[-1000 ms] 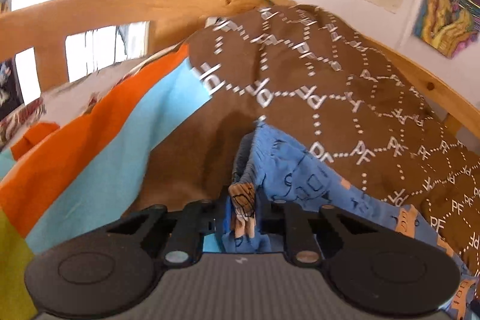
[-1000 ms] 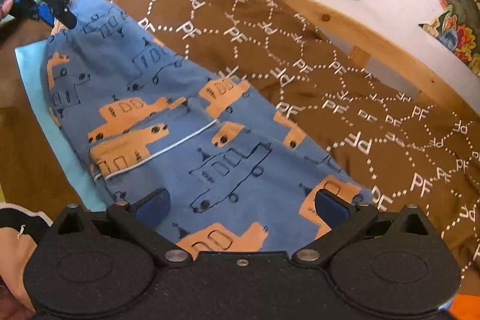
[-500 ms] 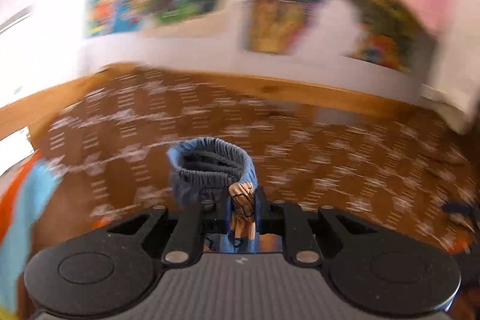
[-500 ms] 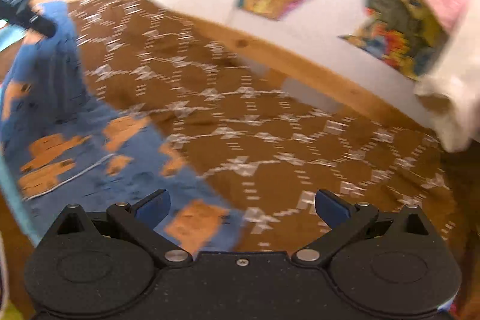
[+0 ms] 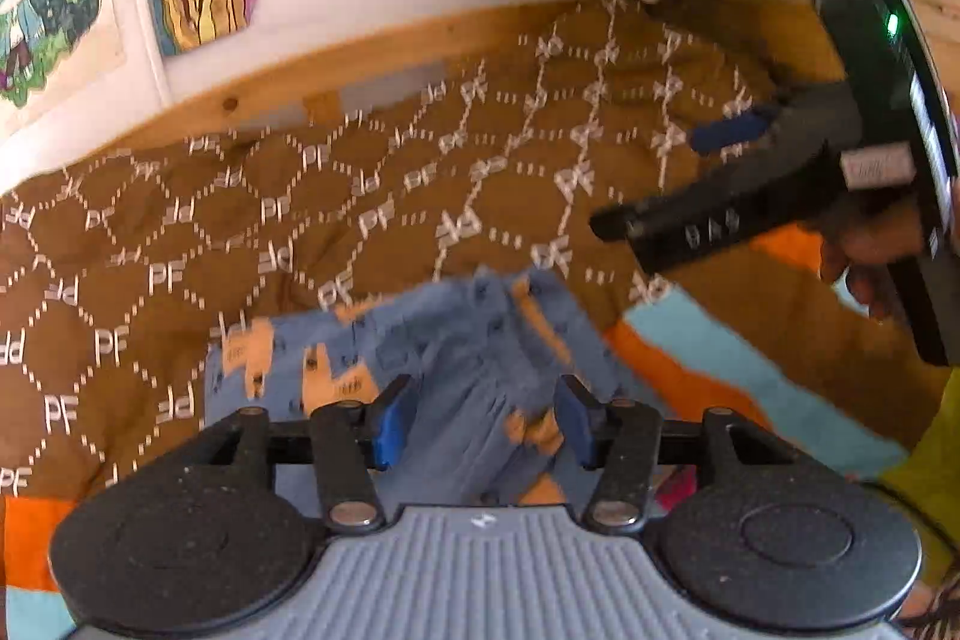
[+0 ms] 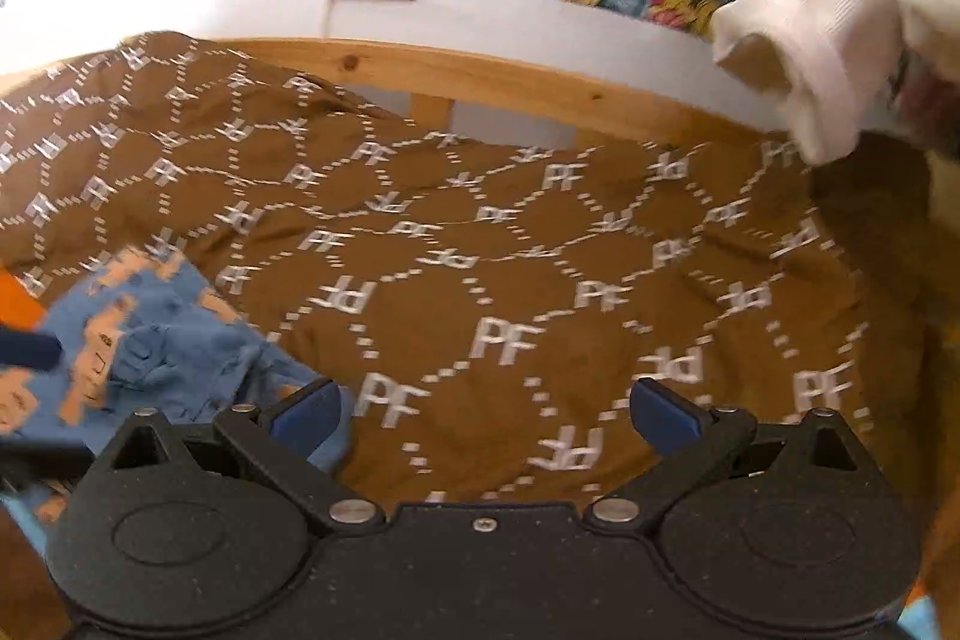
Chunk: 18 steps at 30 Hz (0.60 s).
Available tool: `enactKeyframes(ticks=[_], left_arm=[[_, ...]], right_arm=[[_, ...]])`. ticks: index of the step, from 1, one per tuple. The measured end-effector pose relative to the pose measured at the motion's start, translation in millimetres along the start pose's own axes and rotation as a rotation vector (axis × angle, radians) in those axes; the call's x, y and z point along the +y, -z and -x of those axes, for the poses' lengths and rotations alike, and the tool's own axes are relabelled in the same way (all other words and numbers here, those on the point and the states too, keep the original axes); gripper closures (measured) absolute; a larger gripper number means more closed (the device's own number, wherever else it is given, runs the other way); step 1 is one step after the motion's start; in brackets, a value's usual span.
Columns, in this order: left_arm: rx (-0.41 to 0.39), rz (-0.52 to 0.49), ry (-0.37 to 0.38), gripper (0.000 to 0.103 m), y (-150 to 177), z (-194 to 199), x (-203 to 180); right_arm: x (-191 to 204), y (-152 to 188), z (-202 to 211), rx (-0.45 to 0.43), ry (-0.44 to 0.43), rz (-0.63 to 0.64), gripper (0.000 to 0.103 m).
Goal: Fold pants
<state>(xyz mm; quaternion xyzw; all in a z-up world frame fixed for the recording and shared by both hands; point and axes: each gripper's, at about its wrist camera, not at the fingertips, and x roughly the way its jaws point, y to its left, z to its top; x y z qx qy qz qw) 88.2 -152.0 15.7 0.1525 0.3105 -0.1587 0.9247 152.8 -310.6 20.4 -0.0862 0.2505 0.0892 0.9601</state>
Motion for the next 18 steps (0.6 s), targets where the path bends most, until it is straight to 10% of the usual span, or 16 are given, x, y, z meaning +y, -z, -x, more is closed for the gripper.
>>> enactKeyframes(ticks=[5, 13, 18], left_arm=[[0.05, -0.029, 0.001, 0.046, 13, -8, 4], [0.129, -0.054, 0.041, 0.048, 17, -26, 6], [0.141, -0.038, 0.067, 0.084, 15, -31, 11]], right_arm=[[12, 1, -1, -0.016, -0.217, -0.106, 0.001], [31, 6, -32, 0.076, -0.426, -0.222, 0.053], [24, 14, -50, 0.126, -0.474, -0.338, 0.064]])
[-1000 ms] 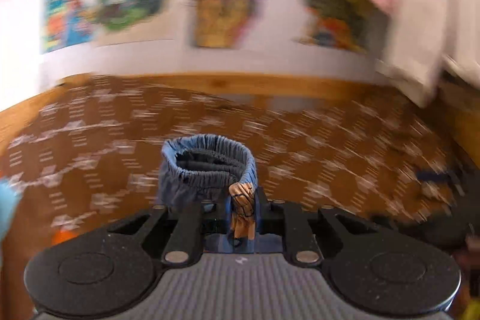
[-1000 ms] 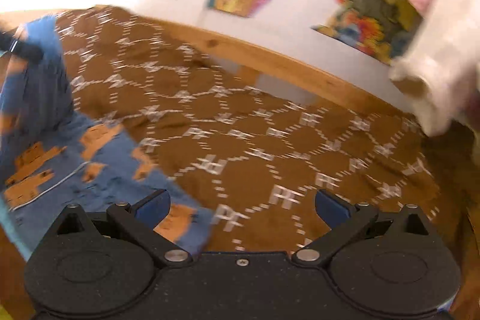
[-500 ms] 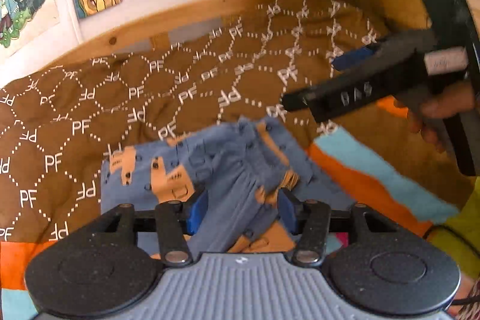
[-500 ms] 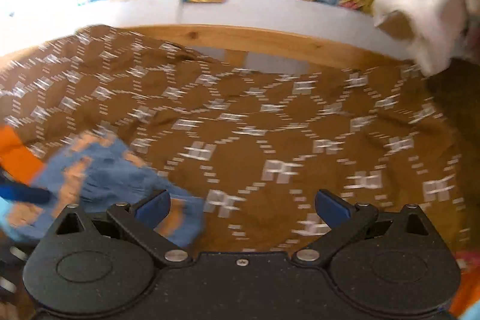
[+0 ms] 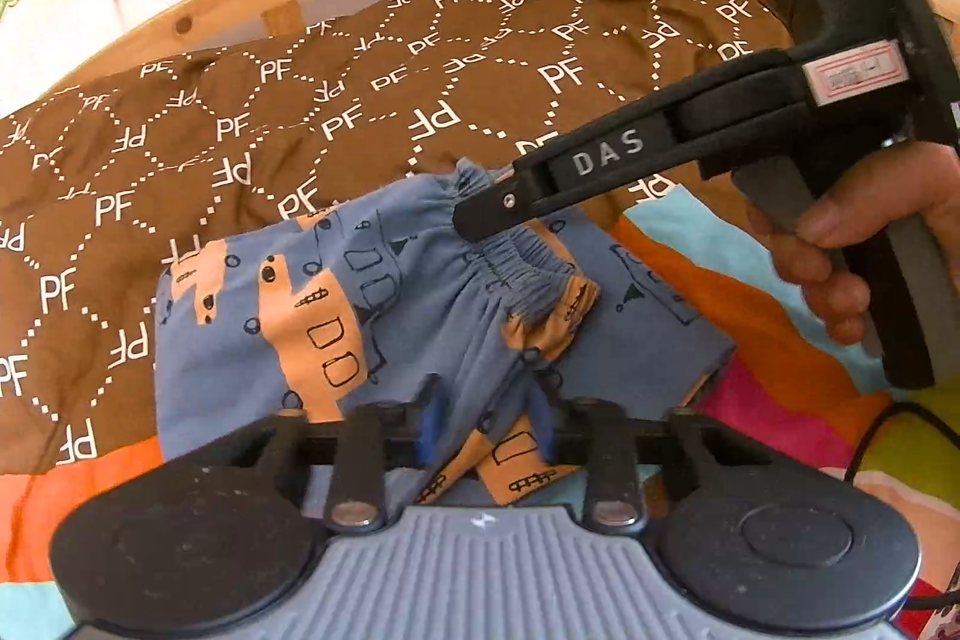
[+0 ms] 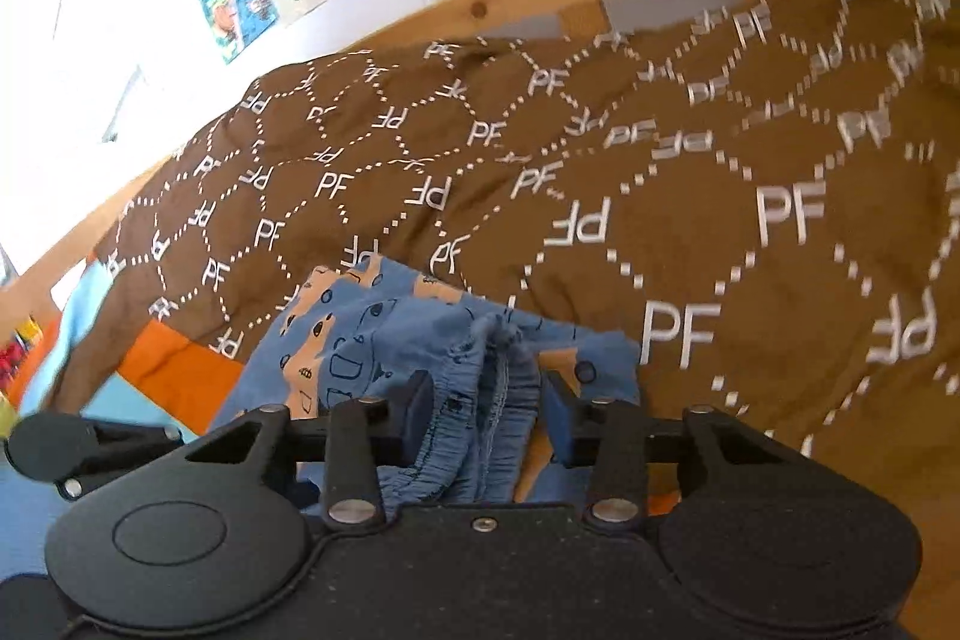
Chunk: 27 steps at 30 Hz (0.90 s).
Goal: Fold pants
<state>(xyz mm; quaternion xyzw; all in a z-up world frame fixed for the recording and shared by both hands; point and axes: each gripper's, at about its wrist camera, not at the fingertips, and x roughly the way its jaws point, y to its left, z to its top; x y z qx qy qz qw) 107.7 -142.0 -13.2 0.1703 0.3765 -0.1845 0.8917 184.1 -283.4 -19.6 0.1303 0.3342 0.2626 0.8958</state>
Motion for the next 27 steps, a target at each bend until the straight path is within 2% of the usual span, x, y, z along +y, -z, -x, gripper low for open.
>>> enactKeyframes(ticks=[2, 3, 6, 7, 9, 10, 14, 20, 23, 26, 27], left_arm=[[-0.008, -0.014, -0.003, 0.093, -1, 1, 0], [-0.013, -0.015, -0.002, 0.097, -1, 1, 0], [-0.028, 0.004, 0.01, 0.098, -2, 6, 3], [-0.035, 0.013, 0.012, 0.098, -2, 9, 5], [-0.058, 0.029, 0.018, 0.098, -3, 16, 8], [-0.067, 0.036, 0.023, 0.098, -4, 20, 10], [-0.106, 0.061, 0.044, 0.098, -9, 36, 9], [-0.119, 0.066, 0.081, 0.098, -10, 44, -1], [-0.113, 0.064, 0.123, 0.098, -11, 44, -7], [-0.09, 0.048, 0.139, 0.096, -9, 34, -10], [-0.074, 0.051, 0.152, 0.09, -7, 29, -10]], right_arm=[[-8, 1, -3, 0.007, -0.006, -0.039, 0.066], [-11, 2, -5, 0.011, -0.012, -0.06, 0.071], [-19, 3, -6, 0.006, -0.034, -0.128, 0.085], [-20, 3, -5, -0.002, -0.036, -0.137, 0.086], [-19, 1, 0, -0.02, -0.035, -0.137, 0.098], [-18, -1, 2, -0.031, -0.036, -0.135, 0.1], [-7, -9, 19, -0.056, -0.036, -0.088, 0.101], [3, -13, 49, -0.072, 0.011, -0.039, 0.101], [9, -14, 57, -0.053, 0.063, 0.01, 0.101], [13, -14, 54, 0.002, 0.115, 0.08, 0.1], [13, -12, 49, 0.029, 0.128, 0.101, 0.099]])
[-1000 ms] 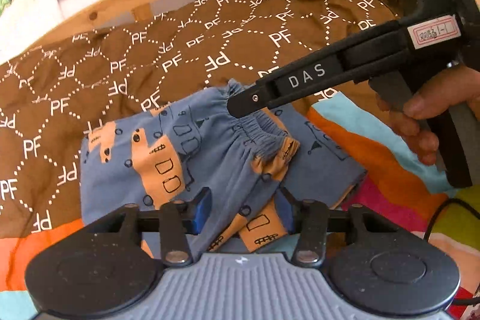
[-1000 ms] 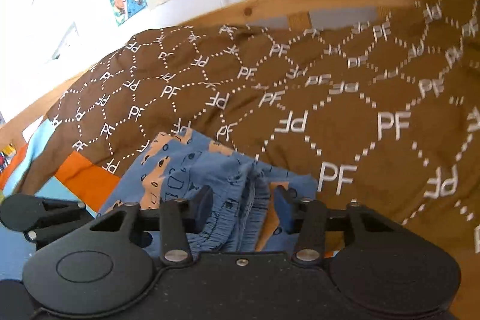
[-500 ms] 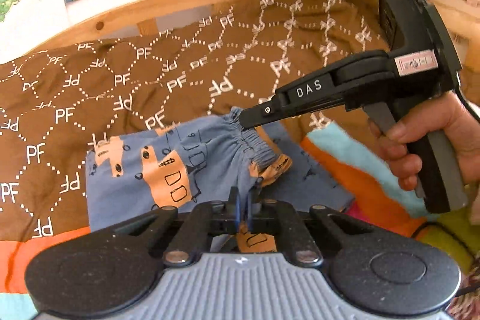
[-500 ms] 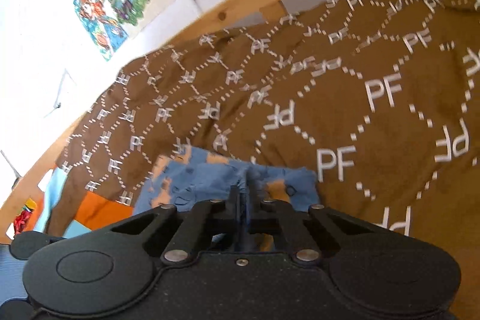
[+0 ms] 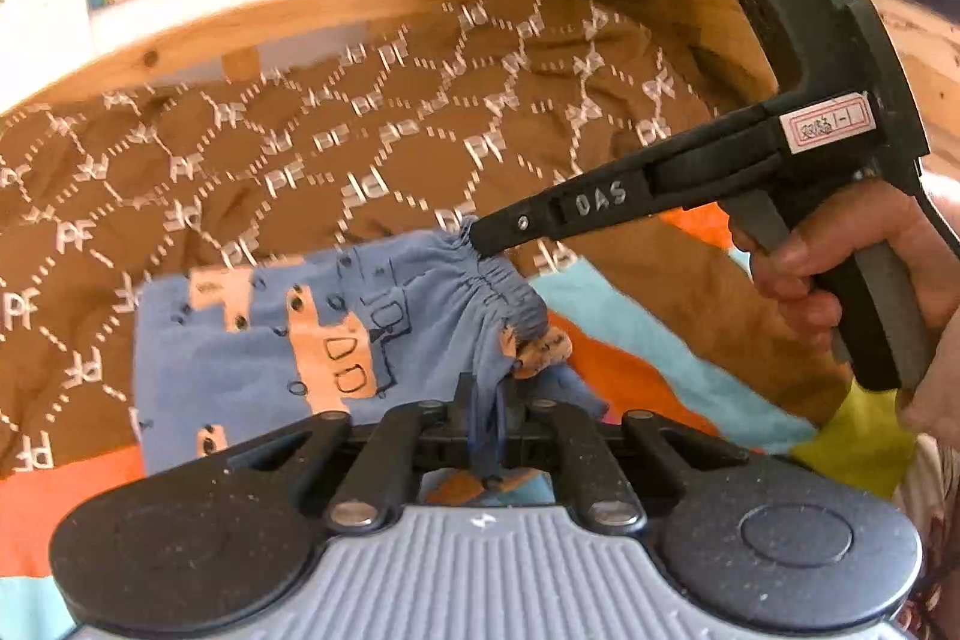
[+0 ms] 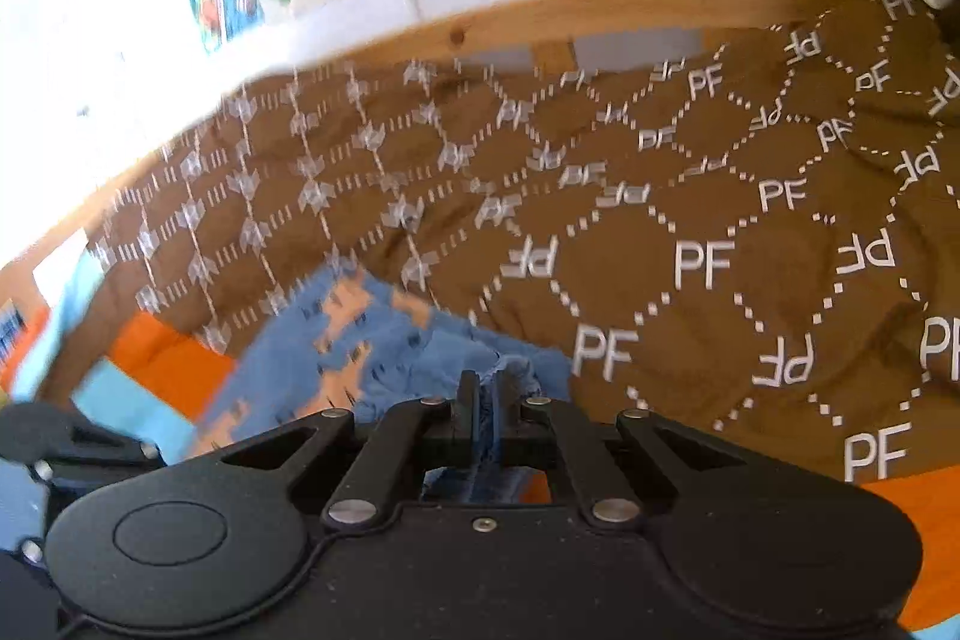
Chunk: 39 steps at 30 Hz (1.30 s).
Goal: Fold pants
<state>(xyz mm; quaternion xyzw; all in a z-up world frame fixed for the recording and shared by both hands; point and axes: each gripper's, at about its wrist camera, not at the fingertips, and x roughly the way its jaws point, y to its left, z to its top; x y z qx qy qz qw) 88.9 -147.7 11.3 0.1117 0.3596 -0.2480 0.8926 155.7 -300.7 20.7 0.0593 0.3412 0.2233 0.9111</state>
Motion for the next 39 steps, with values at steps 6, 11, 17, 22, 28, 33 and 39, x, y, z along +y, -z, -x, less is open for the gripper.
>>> enactKeyframes(ticks=[6, 11, 17, 22, 28, 33, 39], left_arm=[[0.031, 0.09, 0.121, 0.031, 13, 1, 16], [-0.026, 0.133, 0.013, 0.012, 11, 25, 35], [-0.021, 0.328, -0.35, 0.0, 21, 19, 67], [0.098, 0.361, -0.433, 0.001, 39, 6, 73], [0.128, 0.395, -0.431, 0.001, 55, 10, 78], [0.154, 0.435, -0.399, 0.0, 56, 16, 86], [0.086, 0.406, -0.426, 0.0, 42, 30, 92]], right_arm=[[2, 17, -19, 0.09, 0.075, 0.119, 0.055], [-4, 8, -6, 0.007, 0.07, 0.087, 0.015], [11, 11, -11, 0.05, 0.063, 0.166, 0.003], [28, 22, -18, 0.138, 0.085, 0.318, 0.001], [36, 32, -15, 0.204, 0.111, 0.412, 0.001], [41, 22, 3, 0.154, 0.165, 0.422, 0.001], [36, 16, 6, 0.031, 0.214, 0.288, 0.001]])
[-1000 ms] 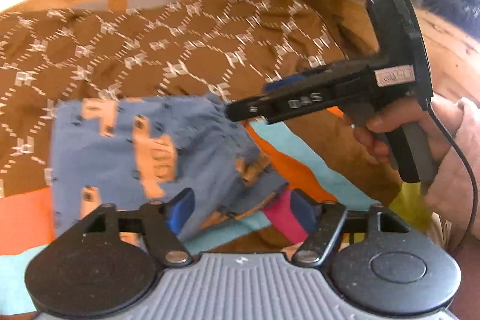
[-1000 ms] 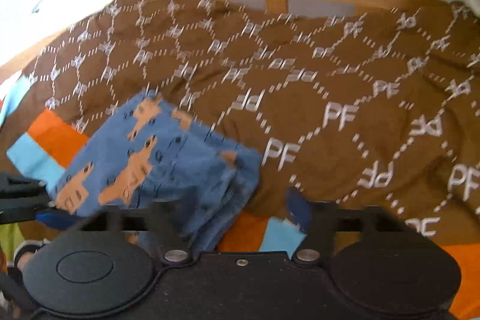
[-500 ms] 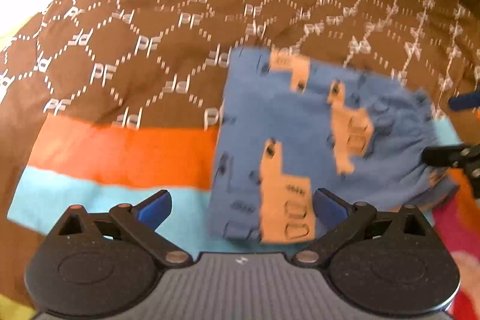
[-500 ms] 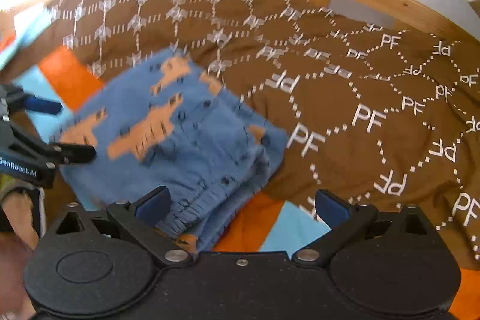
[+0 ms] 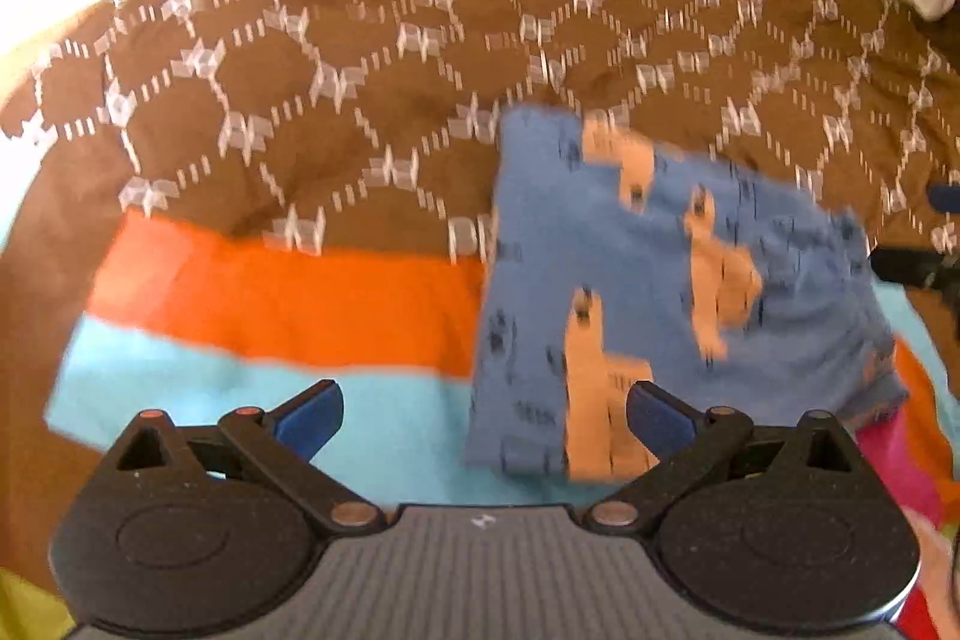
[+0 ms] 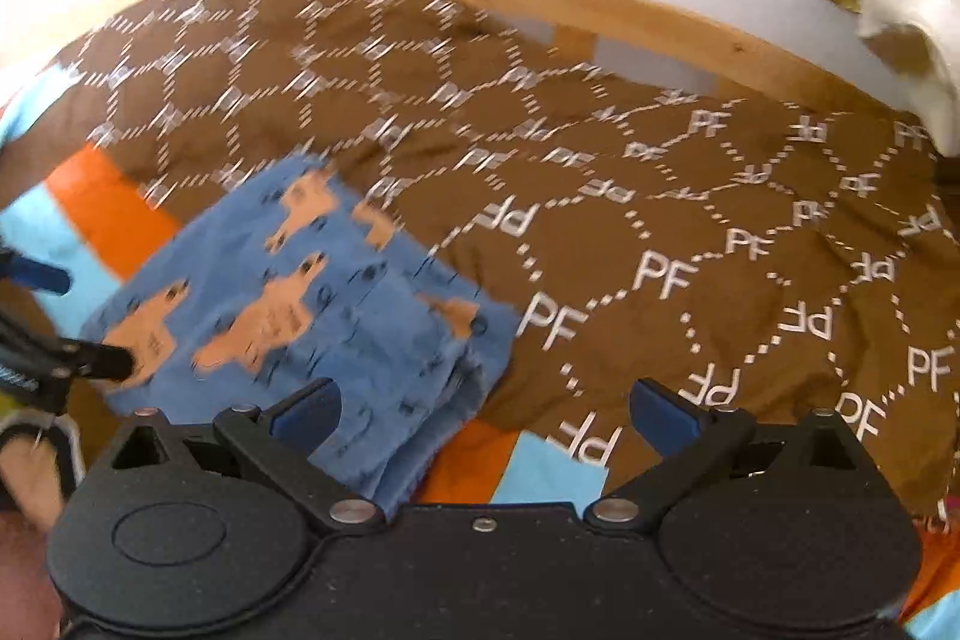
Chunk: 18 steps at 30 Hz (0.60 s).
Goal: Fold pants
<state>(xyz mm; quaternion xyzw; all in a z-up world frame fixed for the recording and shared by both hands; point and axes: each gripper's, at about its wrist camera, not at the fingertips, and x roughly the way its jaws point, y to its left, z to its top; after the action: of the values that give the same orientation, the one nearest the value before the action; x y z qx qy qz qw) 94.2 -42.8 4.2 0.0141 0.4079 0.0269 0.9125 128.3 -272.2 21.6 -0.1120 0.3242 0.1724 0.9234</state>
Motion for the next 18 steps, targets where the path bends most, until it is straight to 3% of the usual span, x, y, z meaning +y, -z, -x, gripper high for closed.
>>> enactKeyframes(ticks=[4, 9, 14, 16, 18], left_arm=[[-0.084, -0.038, 0.004, 0.0, -23, -2, -2], [-0.157, -0.164, 0.012, 0.0, -56, -32, -24], [-0.156, -0.26, -0.029, 0.0, -70, -72, -46], [-0.134, -0.256, -0.061, 0.0, -73, -91, -47], [-0.111, -0.193, -0.029, 0.0, -78, -104, -39]], right_arm=[[11, 1, -10, -0.064, 0.004, -0.017, 0.001], [23, 3, -26, -0.124, 0.028, 0.001, 0.001], [17, 6, -42, -0.144, 0.09, -0.02, 0.001], [9, 8, -49, -0.138, 0.125, -0.037, 0.001], [2, 12, -57, -0.137, 0.172, -0.031, 0.001]])
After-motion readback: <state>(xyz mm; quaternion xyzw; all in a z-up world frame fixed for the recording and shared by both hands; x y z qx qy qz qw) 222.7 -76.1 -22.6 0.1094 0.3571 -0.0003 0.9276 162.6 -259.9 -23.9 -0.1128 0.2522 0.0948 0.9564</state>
